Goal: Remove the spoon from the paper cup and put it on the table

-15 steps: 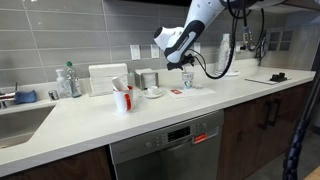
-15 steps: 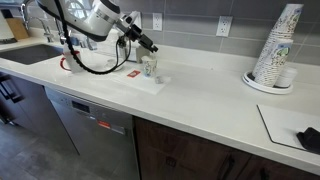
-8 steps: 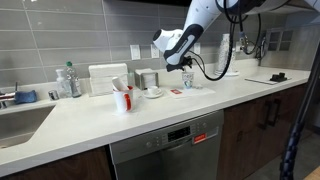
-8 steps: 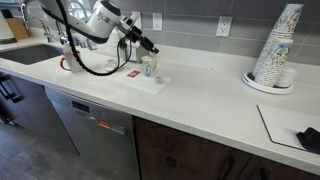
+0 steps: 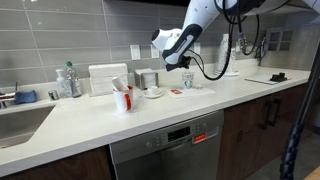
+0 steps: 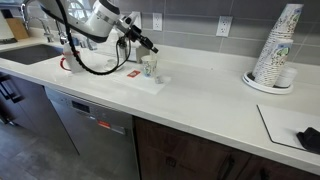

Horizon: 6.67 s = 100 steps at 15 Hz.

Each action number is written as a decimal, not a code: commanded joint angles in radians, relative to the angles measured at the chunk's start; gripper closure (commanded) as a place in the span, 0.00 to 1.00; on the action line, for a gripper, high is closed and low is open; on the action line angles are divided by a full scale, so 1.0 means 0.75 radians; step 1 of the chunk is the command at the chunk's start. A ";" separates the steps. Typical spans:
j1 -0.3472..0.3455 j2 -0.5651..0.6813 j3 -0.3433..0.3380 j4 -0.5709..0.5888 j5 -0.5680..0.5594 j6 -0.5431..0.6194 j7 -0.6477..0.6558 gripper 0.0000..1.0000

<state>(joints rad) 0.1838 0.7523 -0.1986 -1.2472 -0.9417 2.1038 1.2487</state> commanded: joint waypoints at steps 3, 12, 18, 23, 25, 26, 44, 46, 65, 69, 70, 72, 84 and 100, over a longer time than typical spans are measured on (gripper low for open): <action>0.037 -0.009 0.006 0.013 -0.068 -0.148 0.008 0.98; 0.042 -0.076 0.021 0.019 -0.097 -0.163 0.039 0.99; 0.057 -0.215 0.048 -0.042 -0.139 -0.128 0.055 0.99; 0.077 -0.340 0.092 -0.142 -0.249 -0.140 0.007 0.99; 0.073 -0.382 0.131 -0.192 -0.264 -0.133 -0.031 0.99; 0.070 -0.396 0.155 -0.215 -0.256 -0.135 -0.060 0.99; 0.129 -0.338 0.267 -0.235 -0.377 -0.274 -0.170 0.99; 0.150 -0.314 0.277 -0.239 -0.415 -0.320 -0.207 0.99; 0.167 -0.076 0.326 -0.360 -0.661 -0.474 -0.203 0.99; 0.150 -0.054 0.334 -0.387 -0.667 -0.428 -0.135 0.99; 0.151 -0.048 0.329 -0.393 -0.685 -0.414 -0.114 0.99; 0.141 -0.050 0.325 -0.415 -0.723 -0.362 -0.062 0.99; 0.054 -0.067 0.330 -0.475 -0.875 -0.158 0.093 0.92; -0.126 -0.405 0.422 -0.564 -0.398 0.101 -0.289 0.00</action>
<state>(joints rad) 0.1501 0.5700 0.0885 -1.5842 -1.4016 2.1422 1.1885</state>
